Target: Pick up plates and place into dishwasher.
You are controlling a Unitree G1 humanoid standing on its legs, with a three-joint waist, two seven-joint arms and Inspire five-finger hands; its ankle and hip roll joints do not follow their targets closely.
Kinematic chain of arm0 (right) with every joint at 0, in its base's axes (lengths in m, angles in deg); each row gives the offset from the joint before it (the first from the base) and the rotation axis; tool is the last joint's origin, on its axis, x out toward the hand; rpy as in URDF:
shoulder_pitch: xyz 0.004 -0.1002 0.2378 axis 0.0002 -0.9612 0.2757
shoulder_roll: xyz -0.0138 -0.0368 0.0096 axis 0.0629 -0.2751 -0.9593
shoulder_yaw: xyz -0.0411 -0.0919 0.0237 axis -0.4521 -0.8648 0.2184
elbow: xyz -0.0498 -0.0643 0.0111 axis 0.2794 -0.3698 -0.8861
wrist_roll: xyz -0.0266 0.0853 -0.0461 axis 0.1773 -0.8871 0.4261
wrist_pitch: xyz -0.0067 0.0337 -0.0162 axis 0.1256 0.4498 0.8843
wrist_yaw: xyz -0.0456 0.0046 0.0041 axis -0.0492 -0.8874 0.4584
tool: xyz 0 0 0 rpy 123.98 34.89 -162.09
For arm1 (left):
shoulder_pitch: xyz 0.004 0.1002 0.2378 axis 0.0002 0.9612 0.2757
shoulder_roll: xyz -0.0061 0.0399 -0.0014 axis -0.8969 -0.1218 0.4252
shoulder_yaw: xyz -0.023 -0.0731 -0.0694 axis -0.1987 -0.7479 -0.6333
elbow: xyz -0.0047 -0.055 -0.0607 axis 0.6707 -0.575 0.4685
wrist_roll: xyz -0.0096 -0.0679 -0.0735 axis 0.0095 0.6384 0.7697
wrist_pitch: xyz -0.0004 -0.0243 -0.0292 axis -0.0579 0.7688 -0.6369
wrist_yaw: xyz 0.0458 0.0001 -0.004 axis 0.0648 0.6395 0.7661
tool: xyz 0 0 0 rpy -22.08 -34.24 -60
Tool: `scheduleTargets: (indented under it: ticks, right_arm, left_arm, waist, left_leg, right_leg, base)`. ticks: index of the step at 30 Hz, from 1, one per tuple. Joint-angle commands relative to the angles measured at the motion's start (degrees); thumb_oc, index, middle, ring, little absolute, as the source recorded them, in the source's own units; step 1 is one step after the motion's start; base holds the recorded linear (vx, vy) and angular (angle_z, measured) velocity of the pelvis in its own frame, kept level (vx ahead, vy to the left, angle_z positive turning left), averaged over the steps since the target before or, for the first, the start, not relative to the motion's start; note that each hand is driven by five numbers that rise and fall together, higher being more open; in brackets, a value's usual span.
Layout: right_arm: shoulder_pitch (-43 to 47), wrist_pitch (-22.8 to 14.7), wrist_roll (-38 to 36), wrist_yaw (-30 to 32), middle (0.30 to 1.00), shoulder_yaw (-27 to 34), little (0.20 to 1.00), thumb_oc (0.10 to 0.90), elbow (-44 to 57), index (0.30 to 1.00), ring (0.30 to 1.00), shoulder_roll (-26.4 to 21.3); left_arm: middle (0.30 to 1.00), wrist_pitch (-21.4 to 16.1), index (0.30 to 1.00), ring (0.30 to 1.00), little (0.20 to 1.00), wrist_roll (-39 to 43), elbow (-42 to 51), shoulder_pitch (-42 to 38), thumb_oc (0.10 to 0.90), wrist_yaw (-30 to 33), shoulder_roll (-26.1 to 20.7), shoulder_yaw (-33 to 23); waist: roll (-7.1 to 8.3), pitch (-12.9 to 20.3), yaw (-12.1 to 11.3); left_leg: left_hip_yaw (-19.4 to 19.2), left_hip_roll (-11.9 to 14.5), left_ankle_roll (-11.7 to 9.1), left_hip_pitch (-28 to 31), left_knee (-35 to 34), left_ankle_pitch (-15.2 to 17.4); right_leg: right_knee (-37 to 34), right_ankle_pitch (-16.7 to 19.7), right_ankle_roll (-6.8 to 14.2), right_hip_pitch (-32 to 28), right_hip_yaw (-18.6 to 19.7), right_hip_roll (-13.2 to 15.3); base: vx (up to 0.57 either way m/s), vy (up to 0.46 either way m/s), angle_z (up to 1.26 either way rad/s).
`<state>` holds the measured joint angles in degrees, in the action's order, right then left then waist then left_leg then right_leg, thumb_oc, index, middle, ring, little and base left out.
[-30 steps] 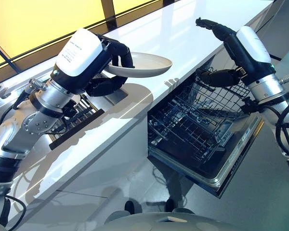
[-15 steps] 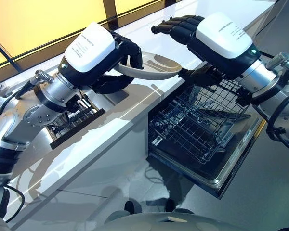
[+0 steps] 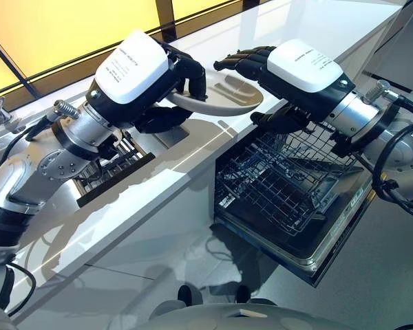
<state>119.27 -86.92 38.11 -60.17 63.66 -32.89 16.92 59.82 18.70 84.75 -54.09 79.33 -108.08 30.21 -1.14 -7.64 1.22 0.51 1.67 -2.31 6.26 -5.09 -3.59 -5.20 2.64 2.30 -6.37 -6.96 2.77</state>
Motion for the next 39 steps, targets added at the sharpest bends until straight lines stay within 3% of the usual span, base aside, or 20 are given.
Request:
scheduleTargets:
  ticks: [1, 6, 8, 9, 10, 12, 13, 16, 17, 18, 19, 21, 25, 30, 31, 32, 33, 39]
  right_arm:
    - [6.36, -0.56, -6.37, 3.15, 0.900, 2.65, 0.900, 0.800, 0.11, 0.900, 0.900, -0.34]
    - [5.74, 0.38, -17.13, 1.21, 0.900, 1.76, 0.900, 0.800, -0.52, 0.900, 0.900, 4.97]
    - [5.44, 0.33, -18.76, 0.59, 0.695, 1.15, 0.661, 0.561, -0.66, 0.695, 0.695, 7.53]
    - [5.53, 0.20, -19.53, 0.43, 0.686, 0.63, 0.650, 0.550, -0.95, 0.686, 0.686, 8.58]
    - [5.62, -0.20, -19.55, 0.77, 0.599, 0.15, 0.549, 0.449, -1.08, 0.599, 0.599, 9.65]
    - [6.15, -1.14, -17.83, 1.54, 0.639, -0.87, 0.595, 0.495, -1.43, 0.639, 0.639, 11.67]
    - [6.52, -1.40, -17.45, 2.32, 0.801, -1.34, 0.785, 0.685, -1.42, 0.801, 0.801, 12.16]
    - [6.95, -2.94, -15.26, 3.86, 0.761, -1.83, 0.738, 0.638, -1.66, 0.761, 0.761, 13.02]
    - [7.31, -3.60, -13.71, 5.01, 0.491, -1.96, 0.422, 0.322, -1.54, 0.491, 0.491, 13.33]
    - [7.39, -4.12, -12.44, 5.48, 0.432, -1.94, 0.354, 0.254, -1.61, 0.432, 0.432, 13.61]
    - [7.42, -4.74, -10.93, 5.94, 0.300, -1.90, 0.200, 0.100, -1.67, 0.300, 0.300, 13.71]
    - [7.55, -4.67, -9.83, 5.95, 0.300, -2.02, 0.200, 0.100, -1.57, 0.300, 0.300, 13.80]
    - [7.64, -4.06, -9.38, 5.18, 0.300, -2.17, 0.200, 0.100, -1.47, 0.300, 0.300, 13.82]
    - [7.12, -2.98, -8.94, 5.73, 0.300, -1.36, 0.200, 0.100, -2.42, 0.300, 0.300, 13.10]
    - [6.80, -2.48, -8.68, 6.13, 0.300, -1.00, 0.200, 0.100, -2.50, 0.300, 0.300, 13.12]
    - [6.06, -2.17, -8.16, 6.57, 0.300, -0.16, 0.200, 0.100, -2.73, 0.300, 0.300, 13.20]
    - [5.58, -2.01, -8.03, 6.74, 0.300, 0.28, 0.200, 0.100, -2.85, 0.300, 0.300, 13.26]
    - [2.18, -0.41, -6.08, 10.49, 0.300, 3.79, 0.200, 0.100, -3.21, 0.300, 0.300, 14.63]
  left_arm:
    - [0.300, 0.61, 0.300, 0.300, 0.200, 7.17, -0.27, -4.58, 0.100, 4.46, -0.85, -4.76]
    - [0.300, -1.21, 0.300, 0.300, 0.200, 13.08, -0.56, -3.63, 0.100, 2.03, 3.60, -4.40]
    - [0.300, -2.55, 0.300, 0.300, 0.200, 16.54, -0.69, -3.37, 0.100, -0.39, 5.79, -4.01]
    - [0.300, -2.99, 0.300, 0.300, 0.200, 18.29, -0.72, -3.40, 0.100, -1.77, 6.81, -3.62]
    - [0.300, -3.18, 0.300, 0.300, 0.200, 19.72, -0.65, -3.45, 0.100, -3.55, 7.86, -3.18]
    - [0.300, -2.48, 0.300, 0.300, 0.200, 22.14, -0.88, -3.90, 0.100, -6.28, 10.07, -2.03]
    - [0.300, -1.73, 0.300, 0.300, 0.200, 22.76, -0.87, -4.25, 0.100, -7.41, 10.66, -1.37]
    - [0.300, -0.72, 0.300, 0.300, 0.200, 25.54, -1.22, -4.75, 0.100, -9.81, 11.50, -0.26]
    - [0.300, -0.09, 0.300, 0.300, 0.200, 29.50, -1.50, -5.03, 0.100, -12.30, 12.10, 0.28]
    - [0.300, -0.02, 0.300, 0.300, 0.200, 31.08, -1.68, -5.03, 0.100, -13.67, 12.77, 0.53]
    - [0.300, 0.17, 0.300, 0.300, 0.200, 33.07, -1.83, -5.07, 0.100, -15.32, 13.21, 0.73]
    - [0.300, 1.13, 0.300, 0.300, 0.200, 36.63, -1.37, -5.58, 0.100, -19.02, 14.66, 1.58]
    - [0.300, 0.32, 0.300, 0.300, 0.200, 37.22, -1.72, -6.59, 0.100, -19.23, 15.26, 2.07]
    - [0.300, -4.26, 0.300, 0.300, 0.200, 33.59, -1.31, -7.04, 0.100, -10.79, 15.09, 0.50]
    - [0.432, -5.16, 0.432, 0.432, 0.354, 31.33, -0.96, -6.66, 0.254, -7.54, 15.25, -0.41]
    - [0.493, -6.54, 0.493, 0.493, 0.425, 28.51, -0.53, -5.91, 0.325, -2.78, 15.24, -1.96]
    - [0.900, -7.09, 0.900, 0.900, 0.900, 27.68, -0.16, -5.44, 0.800, -0.40, 15.23, -2.80]
    - [0.900, -6.88, 0.900, 0.900, 0.900, 22.73, 4.08, 0.87, 0.800, 5.36, 18.15, -9.35]
  waist:
    - [0.99, 6.80, -0.93]
    - [0.96, 6.41, -1.11]
    - [0.99, 6.25, -1.23]
    - [0.97, 6.19, -1.25]
    - [0.96, 6.12, -1.28]
    - [0.97, 6.00, -1.21]
    - [0.94, 5.94, -1.18]
    - [0.91, 5.87, -1.09]
    - [0.83, 5.84, -0.98]
    - [0.79, 5.84, -0.88]
    - [0.74, 5.86, -0.79]
    - [0.64, 5.81, -0.42]
    - [0.64, 5.71, -0.03]
    - [0.90, 5.71, 0.00]
    - [0.95, 5.71, -0.09]
    - [1.09, 5.74, -0.20]
    - [1.17, 5.75, -0.27]
    - [1.85, 5.30, -1.03]
  left_leg:
    - [-1.97, -3.78, 2.30, 0.66, 0.68, 6.62]
    - [-1.76, -3.81, 2.30, 0.80, 0.75, 6.73]
    - [-1.66, -3.81, 2.27, 0.85, 0.84, 6.83]
    - [-1.59, -3.82, 2.28, 0.89, 0.91, 6.89]
    - [-1.53, -3.86, 2.30, 0.88, 1.05, 6.95]
    - [-1.52, -3.97, 2.36, 0.87, 1.38, 7.15]
    - [-1.57, -3.98, 2.41, 0.90, 1.45, 7.21]
    - [-1.57, -4.04, 2.43, 0.92, 1.57, 7.28]
    - [-1.51, -4.04, 2.44, 0.95, 1.52, 7.24]
    - [-1.44, -4.06, 2.43, 0.92, 1.57, 7.26]
    - [-1.40, -4.06, 2.42, 0.87, 1.63, 7.30]
    - [-1.23, -4.06, 2.47, 0.73, 1.62, 7.23]
    - [-1.16, -4.00, 2.53, 0.71, 1.67, 7.25]
    - [-1.29, -3.94, 2.51, 0.90, 1.21, 7.07]
    - [-1.25, -3.95, 2.51, 0.90, 1.21, 7.07]
    - [-1.10, -4.04, 2.54, 0.91, 1.43, 7.27]
    - [-1.03, -4.09, 2.57, 0.90, 1.64, 7.41]
    - [-0.69, -4.95, 3.05, 0.14, 5.45, 9.55]
  right_leg:
    - [6.07, -8.70, 0.18, 0.60, -1.95, -4.55]
    - [5.99, -8.70, 0.15, 0.43, -2.06, -4.51]
    - [6.02, -8.78, 0.11, 0.34, -2.22, -4.43]
    - [6.08, -8.79, 0.11, 0.34, -2.25, -4.40]
    - [6.07, -8.78, 0.10, 0.33, -2.26, -4.36]
    - [5.88, -8.62, 0.07, 0.30, -2.14, -4.33]
    - [5.73, -8.52, 0.09, 0.25, -2.10, -4.32]
    - [5.25, -8.25, 0.12, 0.11, -1.79, -4.35]
    - [4.93, -8.01, 0.15, 0.08, -1.42, -4.41]
    - [4.72, -7.89, 0.15, 0.07, -1.08, -4.47]
    - [4.60, -7.81, 0.15, 0.10, -0.78, -4.53]
    - [4.51, -7.62, 0.17, 0.34, 0.13, -4.70]
    - [4.76, -7.70, 0.12, 0.50, 0.88, -4.82]
    - [4.92, -7.94, 0.04, 0.37, 0.55, -4.84]
    - [4.94, -7.97, 0.00, 0.34, 0.49, -4.84]
    - [5.01, -8.07, -0.04, 0.32, 0.52, -4.84]
    - [5.05, -8.10, -0.06, 0.32, 0.52, -4.81]
    - [5.08, -7.99, -0.52, 0.35, 1.06, -4.69]
  base:
    - [0.00, 0.000, 0.00]
    - [0.00, 0.000, 0.00]
    - [0.00, 0.000, 0.00]
    - [0.00, 0.000, 0.00]
    - [0.00, 0.000, 0.00]
    - [0.00, 0.000, 0.00]
    - [0.00, 0.000, 0.00]
    - [0.00, 0.000, 0.00]
    - [0.00, 0.000, 0.00]
    - [0.00, 0.000, 0.00]
    - [0.00, 0.000, 0.00]
    - [0.00, 0.000, 0.00]
    - [0.00, 0.000, 0.00]
    - [0.00, 0.000, 0.00]
    - [0.00, 0.000, 0.00]
    - [0.00, 0.000, 0.00]
    - [0.00, 0.000, 0.00]
    - [0.01, 0.000, -0.01]
